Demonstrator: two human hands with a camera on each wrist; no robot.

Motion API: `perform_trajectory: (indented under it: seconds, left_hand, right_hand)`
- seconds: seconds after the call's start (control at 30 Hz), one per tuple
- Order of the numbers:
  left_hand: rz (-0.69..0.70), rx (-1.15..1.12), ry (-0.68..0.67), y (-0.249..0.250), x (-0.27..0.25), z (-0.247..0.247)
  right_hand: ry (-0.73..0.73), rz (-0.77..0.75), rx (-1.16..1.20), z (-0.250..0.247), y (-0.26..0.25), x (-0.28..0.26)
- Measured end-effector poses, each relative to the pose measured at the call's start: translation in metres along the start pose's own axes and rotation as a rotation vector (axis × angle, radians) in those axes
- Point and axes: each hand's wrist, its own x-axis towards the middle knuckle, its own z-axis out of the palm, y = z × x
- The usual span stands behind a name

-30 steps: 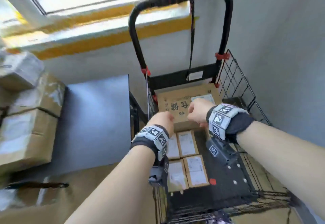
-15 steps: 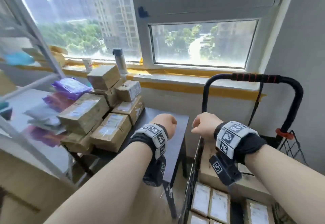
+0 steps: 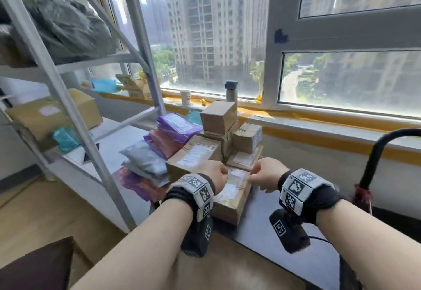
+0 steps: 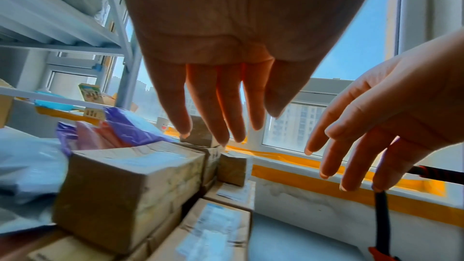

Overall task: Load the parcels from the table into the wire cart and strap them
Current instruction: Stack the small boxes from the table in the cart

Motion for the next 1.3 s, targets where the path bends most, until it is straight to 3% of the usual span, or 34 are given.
perform_trajectory:
  seconds: [0.27,0.57,0.77,1.03,1.3]
  left_hand:
    - [-0.144,-0.076,-0.008,-0.113,0.053,-0.018]
    - [-0.346,0.035,-0.042,-0.163,0.135,-0.010]
    - [-0.428,-0.061,-0.139,-0.189,0.179,0.001]
    - [-0.337,-0.145,-0.221,-0.200,0.191,0.004]
    - [-0.047,-0.142,-0.286,-0.205,0.167,-0.024]
  right_hand:
    - [-0.055,0.099,0.163,0.052,-0.060,0.066]
    - [-0.085,0.204,0.366,0.077,-0.067,0.169]
    - [-0.138,0.322,0.499,0.098,-0.069,0.216]
    - [-0.111,0.435,0.537,0.111,-0.084,0.221]
    - [0.056,0.527,0.613,0.121,-0.104,0.164]
